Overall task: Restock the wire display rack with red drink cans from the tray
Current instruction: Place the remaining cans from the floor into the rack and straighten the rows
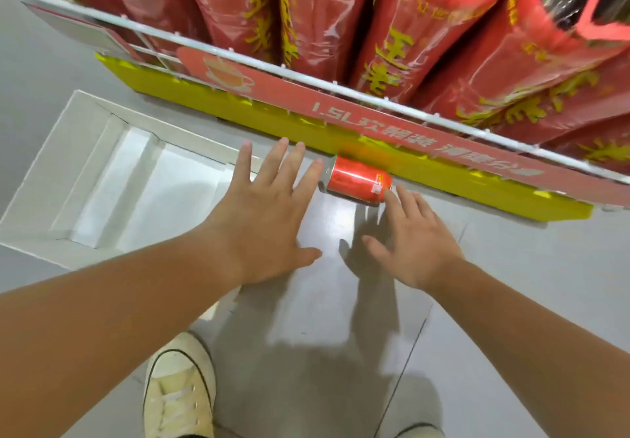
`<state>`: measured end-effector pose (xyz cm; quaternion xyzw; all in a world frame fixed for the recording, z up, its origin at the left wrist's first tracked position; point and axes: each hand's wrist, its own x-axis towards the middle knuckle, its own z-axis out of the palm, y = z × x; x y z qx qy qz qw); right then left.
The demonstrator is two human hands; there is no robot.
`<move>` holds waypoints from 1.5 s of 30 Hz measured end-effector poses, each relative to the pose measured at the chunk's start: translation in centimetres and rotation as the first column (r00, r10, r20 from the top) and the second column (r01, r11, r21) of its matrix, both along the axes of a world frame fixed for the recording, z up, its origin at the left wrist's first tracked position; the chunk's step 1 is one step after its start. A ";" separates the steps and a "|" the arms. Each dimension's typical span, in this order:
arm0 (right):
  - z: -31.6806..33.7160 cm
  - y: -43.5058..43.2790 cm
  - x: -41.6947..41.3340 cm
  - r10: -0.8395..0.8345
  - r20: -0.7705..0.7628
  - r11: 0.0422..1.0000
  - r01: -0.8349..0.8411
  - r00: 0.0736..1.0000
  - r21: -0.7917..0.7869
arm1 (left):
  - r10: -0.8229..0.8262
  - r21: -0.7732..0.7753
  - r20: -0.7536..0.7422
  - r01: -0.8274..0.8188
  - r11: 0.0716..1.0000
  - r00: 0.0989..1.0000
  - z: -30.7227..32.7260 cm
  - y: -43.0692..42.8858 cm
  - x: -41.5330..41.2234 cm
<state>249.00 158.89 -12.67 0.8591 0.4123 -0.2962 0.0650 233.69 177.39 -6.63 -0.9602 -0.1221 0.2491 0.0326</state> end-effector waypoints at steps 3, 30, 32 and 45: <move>-2.9 2.4 1.5 -0.005 0.016 0.999 0.005 1.000 0.042 | -0.005 0.011 0.016 0.005 1.000 1.000 -2.0 1.3 1.1; 15.5 1.6 -2.0 -0.300 -0.885 0.467 0.864 0.357 0.191 | 0.160 -0.143 0.139 -0.140 0.980 0.977 12.4 0.8 -1.3; 18.9 1.2 -2.5 -0.233 -0.951 0.403 0.910 0.203 0.095 | 0.183 -0.189 0.129 -0.157 0.969 0.975 15.2 0.5 -1.5; 34.2 0.5 -3.0 -0.115 -0.989 0.238 0.965 -0.089 -0.114 | 0.559 -0.930 -0.008 -0.212 0.300 0.829 31.0 -3.4 0.0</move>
